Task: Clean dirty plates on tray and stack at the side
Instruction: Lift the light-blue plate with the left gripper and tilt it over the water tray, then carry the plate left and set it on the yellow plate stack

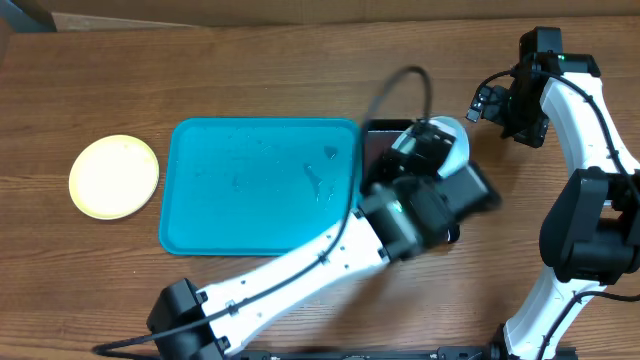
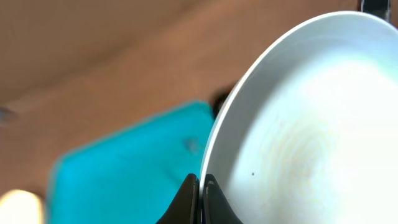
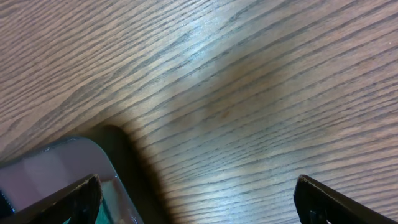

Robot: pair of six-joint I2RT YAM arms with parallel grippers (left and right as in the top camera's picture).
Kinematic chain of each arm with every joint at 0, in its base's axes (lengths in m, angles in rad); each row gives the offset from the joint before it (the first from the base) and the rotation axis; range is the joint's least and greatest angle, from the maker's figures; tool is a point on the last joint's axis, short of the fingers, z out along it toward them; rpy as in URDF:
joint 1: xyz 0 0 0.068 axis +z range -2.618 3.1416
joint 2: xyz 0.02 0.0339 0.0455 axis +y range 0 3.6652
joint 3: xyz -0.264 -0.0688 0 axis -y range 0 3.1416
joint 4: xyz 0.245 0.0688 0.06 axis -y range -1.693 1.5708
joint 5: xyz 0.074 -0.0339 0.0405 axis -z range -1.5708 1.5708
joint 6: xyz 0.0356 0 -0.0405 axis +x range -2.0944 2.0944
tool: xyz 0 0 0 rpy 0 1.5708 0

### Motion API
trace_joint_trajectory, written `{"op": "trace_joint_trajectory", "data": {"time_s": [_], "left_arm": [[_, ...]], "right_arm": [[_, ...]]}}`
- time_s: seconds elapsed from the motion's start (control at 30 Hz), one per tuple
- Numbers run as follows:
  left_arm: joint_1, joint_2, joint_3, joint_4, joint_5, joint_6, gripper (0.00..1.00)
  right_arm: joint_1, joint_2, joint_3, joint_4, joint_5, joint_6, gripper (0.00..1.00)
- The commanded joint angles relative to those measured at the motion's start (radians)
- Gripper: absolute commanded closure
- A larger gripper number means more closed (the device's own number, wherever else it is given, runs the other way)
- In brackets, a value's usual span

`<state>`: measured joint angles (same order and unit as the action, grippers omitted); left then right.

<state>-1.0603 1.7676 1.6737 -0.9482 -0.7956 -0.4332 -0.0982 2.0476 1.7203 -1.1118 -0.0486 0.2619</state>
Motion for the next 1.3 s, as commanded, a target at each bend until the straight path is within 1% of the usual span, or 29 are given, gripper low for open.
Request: {"op": "trace_joint_trajectory", "data": {"time_s": [0.0, 0.17, 0.43, 0.5, 0.6, 0.8, 0.97, 1.03, 1.07, 1.1, 1.13, 1.2, 1.27], "left_arm": [[0.117, 0.005, -0.023, -0.021, 0.426, -0.068, 0.96], [0.310, 0.005, -0.023, -0.023, 0.749, -0.037, 0.96], [0.712, 0.005, -0.023, -0.044, 1.295, 0.045, 0.96], [0.812, 0.005, -0.023, -0.068, 1.387, 0.069, 0.96], [0.968, 0.005, -0.023, -0.129, 1.452, 0.107, 0.96], [1.238, 0.005, -0.024, -0.230, 1.425, 0.188, 0.96], [1.435, 0.005, -0.024, -0.253, 1.282, 0.181, 0.96], [1.501, 0.005, -0.024, -0.252, 1.181, 0.153, 0.96], [1.533, 0.005, -0.024, -0.251, 1.104, 0.126, 0.96], [1.563, 0.005, -0.024, -0.252, 1.014, 0.087, 0.96], [1.609, 0.005, -0.028, -0.252, 0.883, 0.006, 0.96], [1.660, 0.005, -0.034, -0.251, 0.798, -0.054, 0.96], [1.695, 0.005, -0.037, -0.251, 0.764, -0.075, 0.96]], "right_arm": [[-0.002, -0.009, 0.013, 0.004, -0.006, 0.004, 0.00], [-0.002, -0.009, 0.013, 0.004, -0.006, 0.004, 0.00], [-0.002, -0.009, 0.013, 0.007, -0.006, 0.004, 0.00], [-0.002, -0.009, 0.013, 0.008, -0.006, 0.004, 0.00], [-0.002, -0.009, 0.013, 0.009, -0.006, 0.004, 0.00], [-0.002, -0.009, 0.013, 0.010, -0.006, 0.004, 0.00], [-0.002, -0.009, 0.013, 0.010, -0.006, 0.004, 0.00], [-0.002, -0.009, 0.013, 0.010, -0.006, 0.004, 0.00], [-0.002, -0.009, 0.013, 0.010, -0.006, 0.004, 0.00], [-0.002, -0.009, 0.013, 0.010, -0.006, 0.004, 0.00], [-0.002, -0.009, 0.013, 0.010, -0.006, 0.004, 0.00], [-0.002, -0.009, 0.013, 0.010, -0.006, 0.004, 0.00], [-0.002, -0.009, 0.013, 0.010, -0.006, 0.004, 0.00]]}}
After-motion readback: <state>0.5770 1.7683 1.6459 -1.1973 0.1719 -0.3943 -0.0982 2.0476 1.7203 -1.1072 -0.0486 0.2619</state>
